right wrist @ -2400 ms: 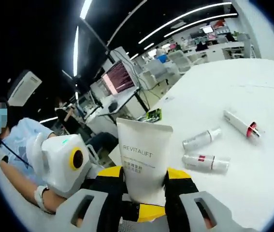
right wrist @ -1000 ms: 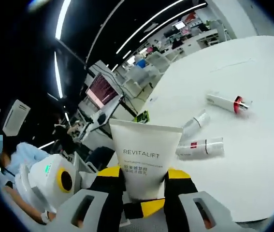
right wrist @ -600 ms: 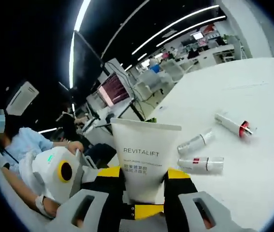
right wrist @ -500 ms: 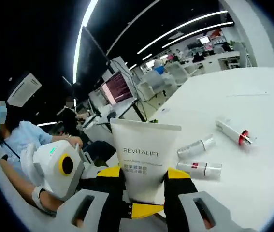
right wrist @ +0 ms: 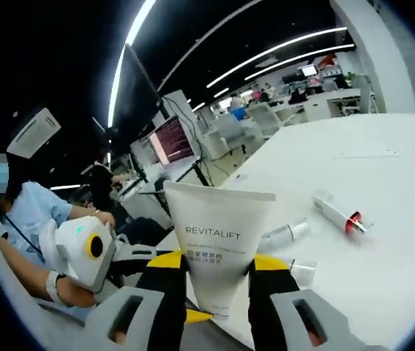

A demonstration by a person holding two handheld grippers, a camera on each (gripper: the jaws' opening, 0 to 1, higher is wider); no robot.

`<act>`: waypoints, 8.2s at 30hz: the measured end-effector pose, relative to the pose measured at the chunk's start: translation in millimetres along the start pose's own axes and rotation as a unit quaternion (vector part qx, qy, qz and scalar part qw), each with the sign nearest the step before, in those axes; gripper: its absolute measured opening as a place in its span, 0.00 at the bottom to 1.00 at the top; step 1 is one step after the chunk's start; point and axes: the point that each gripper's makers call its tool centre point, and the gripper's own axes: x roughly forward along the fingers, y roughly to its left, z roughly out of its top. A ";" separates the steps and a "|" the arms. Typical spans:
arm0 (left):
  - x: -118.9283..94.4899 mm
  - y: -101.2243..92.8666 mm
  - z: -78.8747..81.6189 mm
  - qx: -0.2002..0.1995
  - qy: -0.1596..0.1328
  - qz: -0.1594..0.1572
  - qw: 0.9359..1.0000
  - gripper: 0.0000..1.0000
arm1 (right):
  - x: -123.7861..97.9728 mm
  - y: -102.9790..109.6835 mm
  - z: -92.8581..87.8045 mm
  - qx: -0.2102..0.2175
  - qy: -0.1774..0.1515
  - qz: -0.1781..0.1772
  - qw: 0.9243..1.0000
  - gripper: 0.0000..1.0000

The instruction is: Arrange the skincare products in the storage area until every visible bottle or jar stands upright without overlapping.

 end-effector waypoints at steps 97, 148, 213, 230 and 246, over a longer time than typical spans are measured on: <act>10.4 8.7 -60.7 -0.016 0.108 0.013 0.994 0.23 | -72.5 -146.7 148.1 -0.103 -0.038 -0.163 0.980 0.25; 10.6 6.9 -62.7 -0.004 0.116 0.016 0.993 0.18 | -29.6 -207.2 162.8 -0.112 -0.026 -0.232 0.966 0.25; 9.9 14.0 -90.0 -0.012 0.155 0.021 0.988 0.09 | 51.9 -292.5 141.8 -0.064 0.016 -0.316 0.946 0.26; 10.0 15.7 -91.6 -0.016 0.157 0.023 0.987 0.07 | 62.6 -299.8 134.5 -0.069 0.021 -0.327 0.942 0.26; 8.1 17.8 -86.3 -0.013 0.144 0.028 0.989 0.00 | 67.2 -300.9 133.7 -0.077 0.006 -0.330 0.941 0.26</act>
